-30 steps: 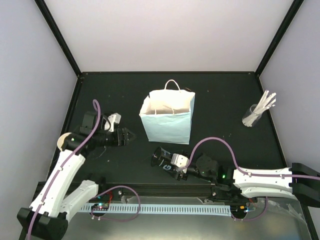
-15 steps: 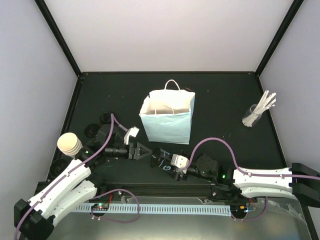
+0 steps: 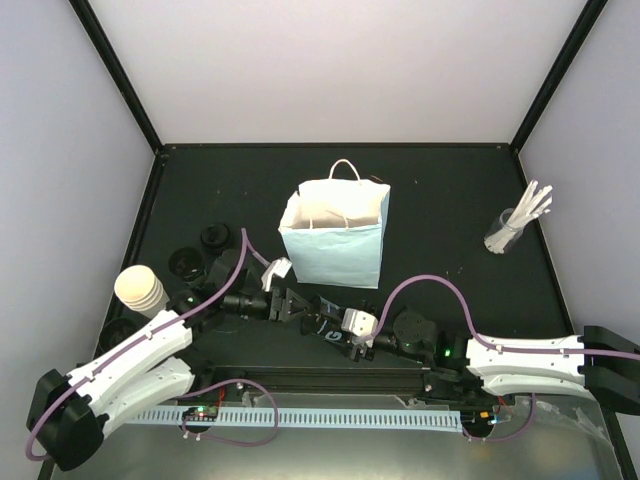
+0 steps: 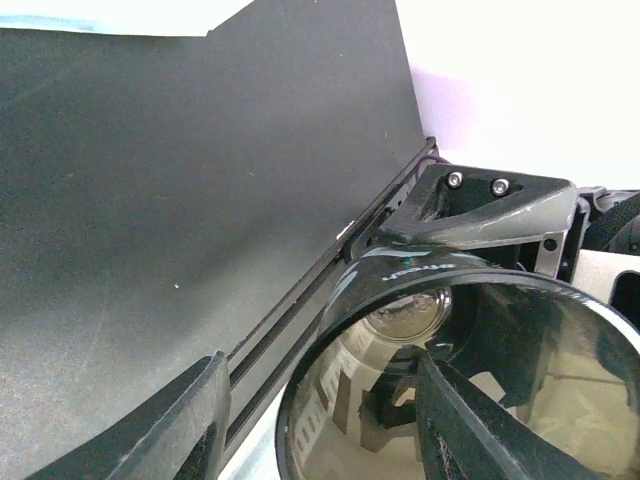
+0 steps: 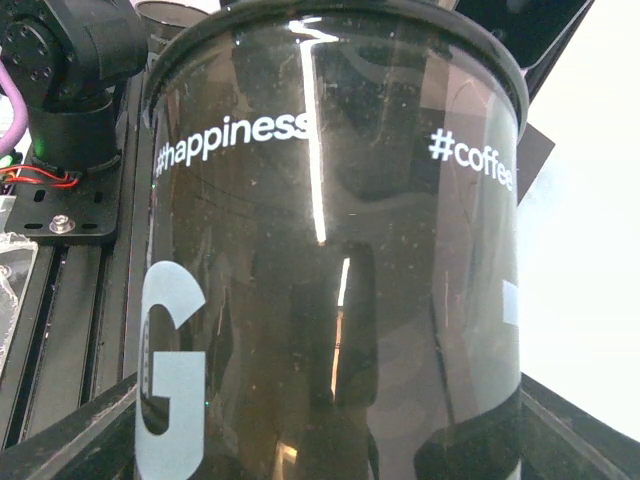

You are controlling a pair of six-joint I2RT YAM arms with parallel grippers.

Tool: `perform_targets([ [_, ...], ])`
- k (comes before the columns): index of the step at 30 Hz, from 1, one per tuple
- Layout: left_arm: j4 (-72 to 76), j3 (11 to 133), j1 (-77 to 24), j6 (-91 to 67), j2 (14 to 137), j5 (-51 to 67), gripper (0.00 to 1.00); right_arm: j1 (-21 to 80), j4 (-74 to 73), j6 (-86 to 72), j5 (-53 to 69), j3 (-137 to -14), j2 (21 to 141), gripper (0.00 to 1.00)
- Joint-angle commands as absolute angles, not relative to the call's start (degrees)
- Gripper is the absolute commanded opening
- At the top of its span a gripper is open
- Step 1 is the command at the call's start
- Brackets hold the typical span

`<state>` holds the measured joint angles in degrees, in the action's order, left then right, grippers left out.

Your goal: Pack the takeout coffee

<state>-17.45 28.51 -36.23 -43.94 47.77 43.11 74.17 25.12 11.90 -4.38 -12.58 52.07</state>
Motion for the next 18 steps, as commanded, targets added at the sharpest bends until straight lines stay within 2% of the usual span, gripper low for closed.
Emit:
perform_targets([
  [1, -12.0, 26.9, -37.4, -45.9, 48.1, 43.7, 0.52, 74.3, 28.8, 12.0, -4.5, -14.0, 51.6, 0.77],
  [9, -8.8, 25.7, -38.3, -46.8, 49.0, 46.5, 0.47, 74.3, 29.8, 11.5, -4.6, -14.7, 53.1, 0.77],
  [12, -8.7, 25.7, -38.3, -46.8, 49.7, 46.5, 0.37, 74.4, 29.8, 11.6, -4.3, -15.2, 53.8, 0.77],
  [14, -8.7, 25.9, -38.4, -46.8, 49.7, 46.4, 0.26, 74.4, 29.7, 11.6, -4.2, -15.4, 54.1, 0.79],
  [16, -9.3, 26.2, -38.4, -46.7, 49.4, 45.9, 0.17, 74.3, 29.2, 11.7, -4.2, -15.6, 54.4, 0.85],
  [18, -10.6, 27.0, -38.3, -46.2, 48.8, 45.1, 0.11, 74.3, 28.1, 12.0, -4.0, -15.9, 54.6, 0.94],
])
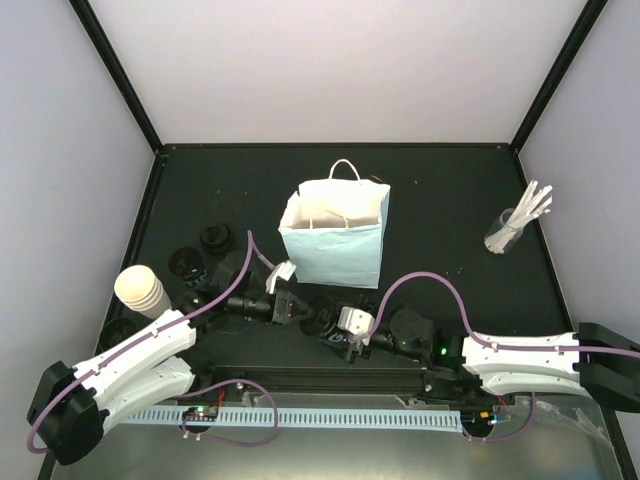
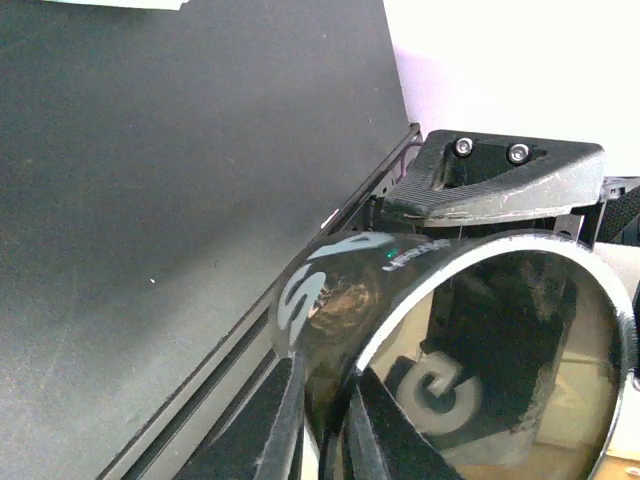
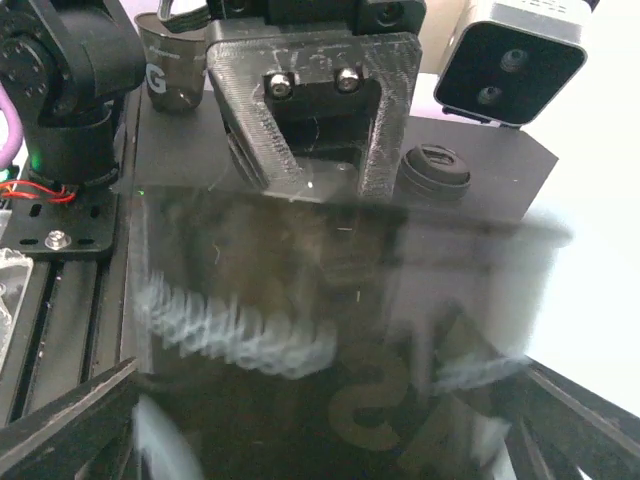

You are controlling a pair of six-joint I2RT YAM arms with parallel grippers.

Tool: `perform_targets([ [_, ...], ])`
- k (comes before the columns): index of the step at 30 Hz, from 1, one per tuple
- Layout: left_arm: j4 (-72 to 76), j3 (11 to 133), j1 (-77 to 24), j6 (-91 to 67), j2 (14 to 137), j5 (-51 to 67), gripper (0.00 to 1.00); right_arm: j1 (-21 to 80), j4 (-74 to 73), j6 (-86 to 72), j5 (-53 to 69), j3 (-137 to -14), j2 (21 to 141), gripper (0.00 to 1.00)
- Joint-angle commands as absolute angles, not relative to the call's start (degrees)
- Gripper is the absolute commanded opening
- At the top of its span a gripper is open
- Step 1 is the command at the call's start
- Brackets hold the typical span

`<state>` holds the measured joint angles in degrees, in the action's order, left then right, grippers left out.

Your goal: Pack the takeout coffee

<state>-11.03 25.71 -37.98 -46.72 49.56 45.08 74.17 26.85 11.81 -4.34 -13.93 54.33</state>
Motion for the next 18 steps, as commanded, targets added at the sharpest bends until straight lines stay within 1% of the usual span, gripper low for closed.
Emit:
perform_targets([
  [1, -11.5, 27.4, -38.4, -45.8, 48.6, 44.6, 0.08, 74.3, 27.6, 12.1, -3.9, -15.9, 54.5, 0.99],
  [6, -15.9, 29.6, -38.4, -43.7, 48.0, 43.1, 0.03, 74.3, 25.4, 11.9, -4.4, -15.6, 53.9, 1.00],
  [10, -20.1, 31.6, -38.4, -41.5, 47.9, 40.8, 0.02, 74.4, 24.5, 11.5, -5.1, -14.7, 52.6, 1.00],
  [18, -40.9, 40.8, -38.4, -34.5, 52.2, 24.7, 0.02, 74.3, 21.4, 8.6, -6.7, -12.8, 49.6, 1.00],
])
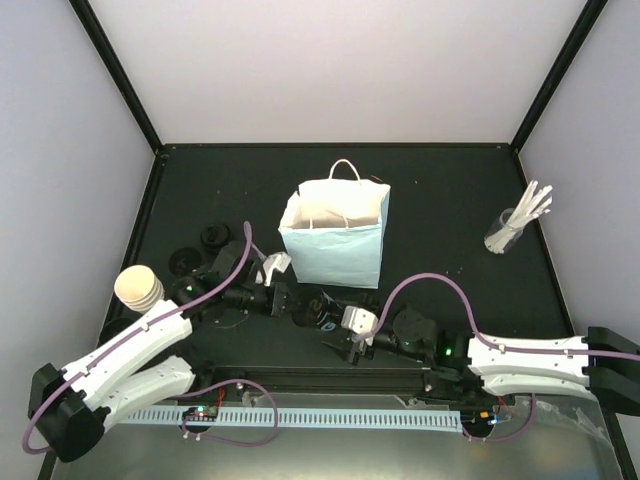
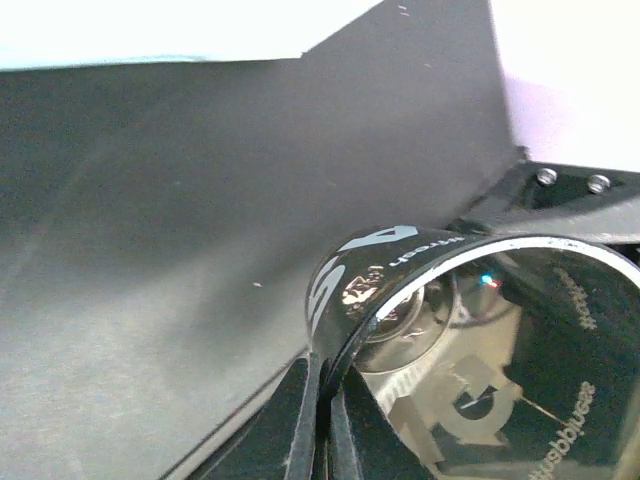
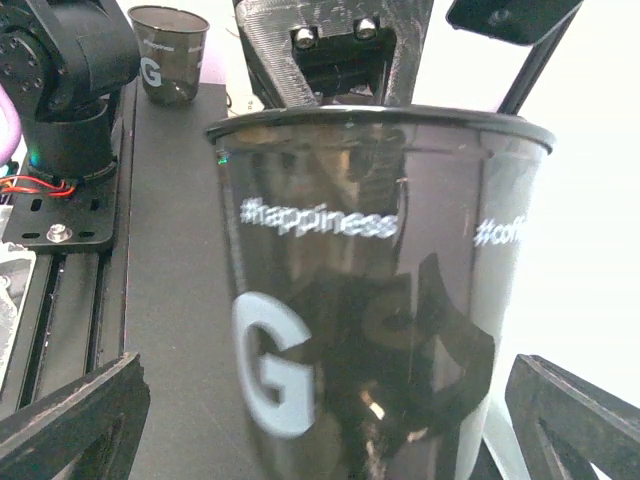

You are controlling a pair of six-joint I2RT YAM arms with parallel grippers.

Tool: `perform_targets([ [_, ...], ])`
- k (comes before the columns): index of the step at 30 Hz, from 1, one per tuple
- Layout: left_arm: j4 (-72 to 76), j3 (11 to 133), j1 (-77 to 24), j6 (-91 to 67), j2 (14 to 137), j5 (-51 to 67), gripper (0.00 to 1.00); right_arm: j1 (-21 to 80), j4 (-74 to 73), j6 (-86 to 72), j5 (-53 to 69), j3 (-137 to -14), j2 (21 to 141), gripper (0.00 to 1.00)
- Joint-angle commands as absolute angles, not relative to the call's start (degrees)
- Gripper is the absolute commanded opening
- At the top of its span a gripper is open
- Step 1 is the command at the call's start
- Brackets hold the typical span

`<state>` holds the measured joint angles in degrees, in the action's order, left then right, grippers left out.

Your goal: Pack the takeout coffee

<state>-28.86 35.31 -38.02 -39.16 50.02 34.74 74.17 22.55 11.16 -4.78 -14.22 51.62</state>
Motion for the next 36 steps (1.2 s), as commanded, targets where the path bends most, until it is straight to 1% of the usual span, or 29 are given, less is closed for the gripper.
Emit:
perform_targets([
  [1, -42.5, 41.4, -38.4, -34.1, 52.9, 23.0, 0.02, 74.3, 21.1, 7.2, -7.6, -12.7, 49.4, 1.00],
  [5, -45.1, 42.4, -39.3, -33.6, 55.4, 18.8, 0.01, 74.3, 17.5, 0.2, -14.4, -14.1, 49.8, 1.00],
  [8, -46.4, 43.4, -41.0, -34.2, 57.7, 15.3, 0.01, 73.9, 9.7, -8.7, -21.3, -18.1, 52.5, 1.00],
  [11, -48.0, 44.9, -42.3, -34.8, 60.9, 11.7, 0.02, 72.1, 2.7, -13.3, -21.5, -22.4, 55.7, 1.00],
  [13, -48.5, 46.0, -43.2, -35.5, 62.5, 9.7, 0.02, 71.3, 0.6, -14.5, -21.1, -23.9, 57.0, 1.00],
  [19, -48.0, 48.1, -44.7, -36.3, 66.3, 7.3, 0.02, 69.3, 0.8, -16.2, -19.4, -23.2, 55.4, 1.00],
  [23, -47.5, 48.6, -45.0, -36.7, 67.9, 7.3, 0.03, 68.2, 0.3, -15.9, -18.8, -22.6, 53.8, 1.00],
  [36, -46.3, 49.4, -45.0, -37.1, 69.7, 9.1, 0.19, 67.1, -1.1, -16.9, -18.2, -21.8, 52.4, 1.00],
])
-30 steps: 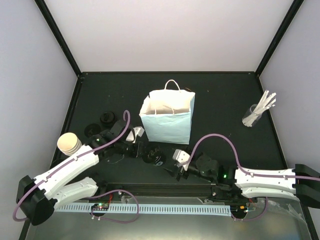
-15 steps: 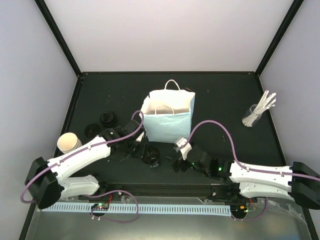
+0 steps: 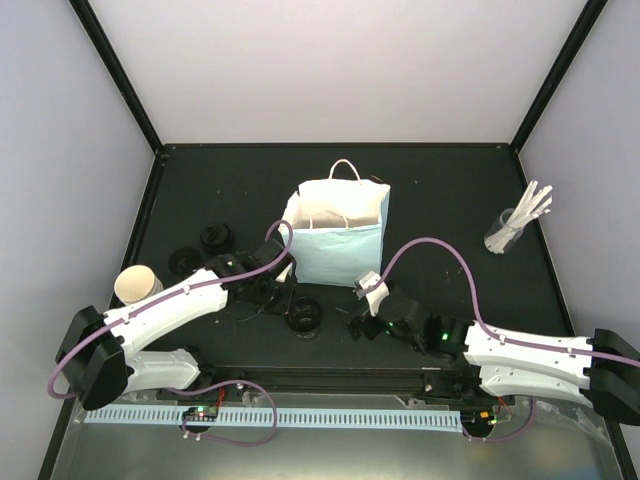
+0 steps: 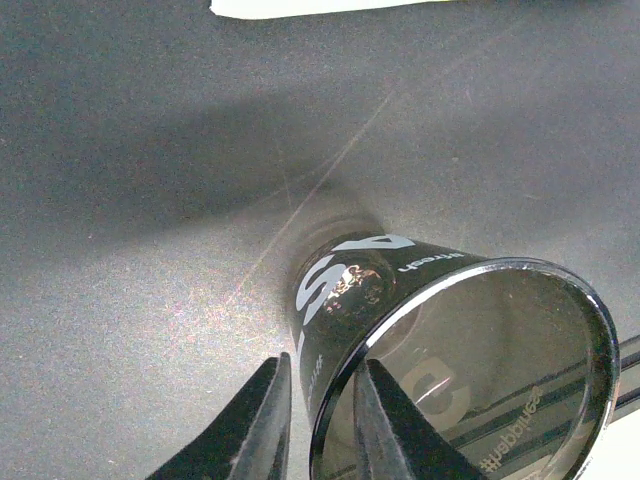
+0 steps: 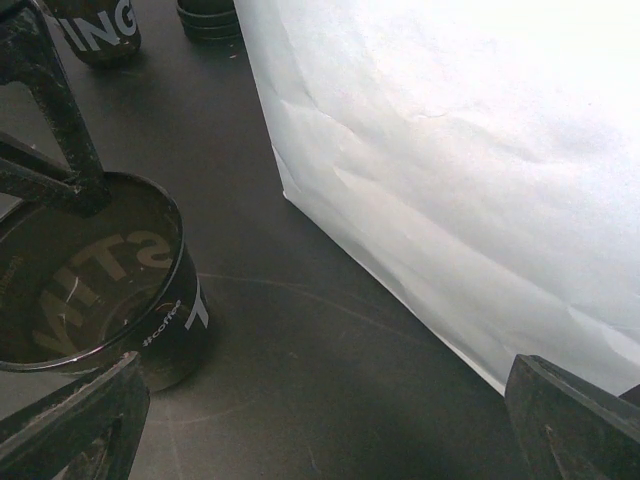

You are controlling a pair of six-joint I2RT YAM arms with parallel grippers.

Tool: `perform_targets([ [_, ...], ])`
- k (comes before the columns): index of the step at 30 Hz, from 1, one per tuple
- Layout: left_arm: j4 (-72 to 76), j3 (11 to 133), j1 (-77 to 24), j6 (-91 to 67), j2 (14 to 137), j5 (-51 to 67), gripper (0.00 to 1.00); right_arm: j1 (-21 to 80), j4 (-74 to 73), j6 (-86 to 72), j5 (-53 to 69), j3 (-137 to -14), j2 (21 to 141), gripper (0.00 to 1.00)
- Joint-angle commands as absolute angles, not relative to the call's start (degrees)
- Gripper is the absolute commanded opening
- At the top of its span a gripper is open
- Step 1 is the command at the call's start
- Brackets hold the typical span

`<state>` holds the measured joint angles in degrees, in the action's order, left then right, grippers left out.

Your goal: Pack the takeout coffee

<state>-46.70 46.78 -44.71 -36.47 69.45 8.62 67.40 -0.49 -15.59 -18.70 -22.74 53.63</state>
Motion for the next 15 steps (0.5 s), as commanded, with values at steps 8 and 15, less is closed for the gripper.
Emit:
perform_targets([
  [8, -49.0, 51.1, -45.0, -37.6, 67.2, 7.6, 0.38, 67.1, -1.7, -17.2, -17.5, -20.4, 50.9, 1.00],
  [15, -51.1, 53.2, -45.0, -37.5, 65.0, 6.7, 0.51, 67.1, -2.2, -17.5, -18.7, -20.2, 50.4, 1.00],
])
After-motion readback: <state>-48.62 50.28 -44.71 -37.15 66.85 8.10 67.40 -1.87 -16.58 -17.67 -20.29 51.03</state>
